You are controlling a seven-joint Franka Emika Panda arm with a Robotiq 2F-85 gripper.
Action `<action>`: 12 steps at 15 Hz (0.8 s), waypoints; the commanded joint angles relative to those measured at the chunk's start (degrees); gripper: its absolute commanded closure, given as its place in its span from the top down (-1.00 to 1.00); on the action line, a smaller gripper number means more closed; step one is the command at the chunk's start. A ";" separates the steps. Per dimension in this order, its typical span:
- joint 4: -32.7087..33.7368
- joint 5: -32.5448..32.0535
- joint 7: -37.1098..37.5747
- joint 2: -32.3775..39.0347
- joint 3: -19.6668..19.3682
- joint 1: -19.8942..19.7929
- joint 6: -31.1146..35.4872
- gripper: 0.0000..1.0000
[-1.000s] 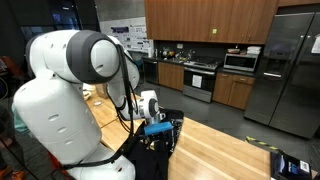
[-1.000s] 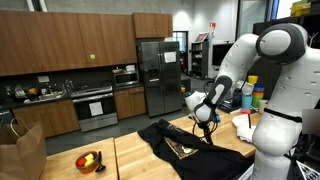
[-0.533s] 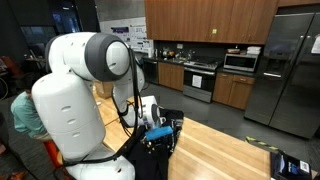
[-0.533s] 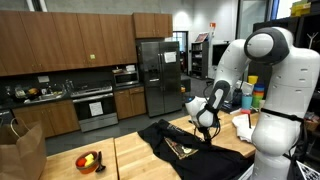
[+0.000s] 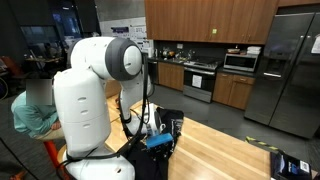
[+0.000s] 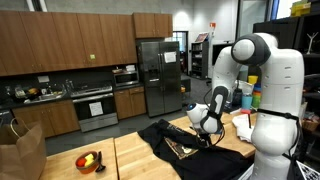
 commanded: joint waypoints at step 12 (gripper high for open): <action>-0.33 1.27 0.03 -5.05 3.35 3.44 -0.13 -0.97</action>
